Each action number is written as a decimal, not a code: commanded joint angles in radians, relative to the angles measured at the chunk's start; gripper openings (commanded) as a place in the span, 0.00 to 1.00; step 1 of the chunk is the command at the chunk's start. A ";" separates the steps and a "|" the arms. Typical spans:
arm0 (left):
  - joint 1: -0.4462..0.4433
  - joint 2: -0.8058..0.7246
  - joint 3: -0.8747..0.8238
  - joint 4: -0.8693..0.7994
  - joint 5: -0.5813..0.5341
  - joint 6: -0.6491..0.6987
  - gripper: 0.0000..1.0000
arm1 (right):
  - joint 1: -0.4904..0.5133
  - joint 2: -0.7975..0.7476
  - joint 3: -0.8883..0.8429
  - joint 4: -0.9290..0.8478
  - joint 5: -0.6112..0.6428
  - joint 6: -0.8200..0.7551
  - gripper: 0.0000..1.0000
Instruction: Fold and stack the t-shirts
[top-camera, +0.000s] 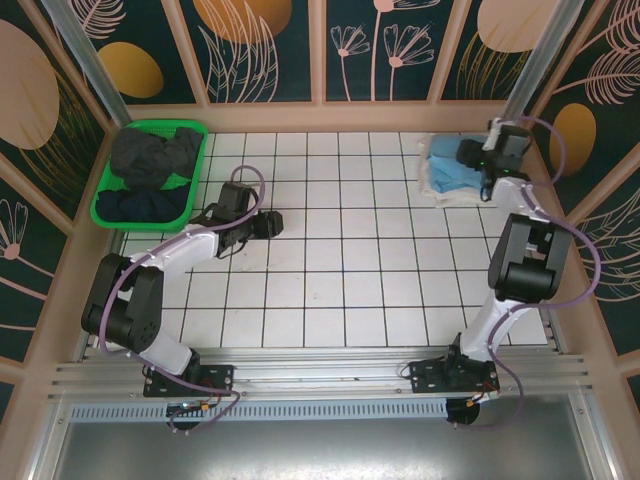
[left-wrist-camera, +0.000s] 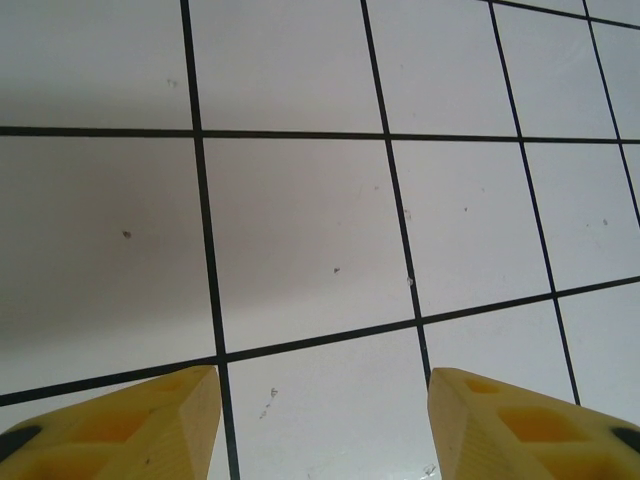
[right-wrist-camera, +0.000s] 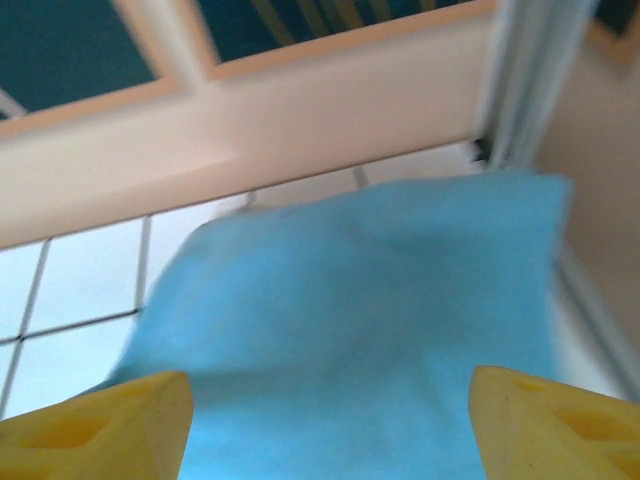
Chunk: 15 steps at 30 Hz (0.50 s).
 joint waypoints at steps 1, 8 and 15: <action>0.009 -0.038 -0.022 0.039 0.016 0.018 0.58 | 0.084 0.001 -0.026 0.068 -0.009 -0.032 0.73; 0.008 -0.037 -0.046 0.045 0.001 0.030 0.59 | 0.125 0.189 0.125 -0.112 0.126 -0.043 0.74; 0.009 -0.020 -0.032 0.039 -0.013 0.049 0.59 | 0.180 0.213 0.113 -0.137 0.338 -0.162 0.79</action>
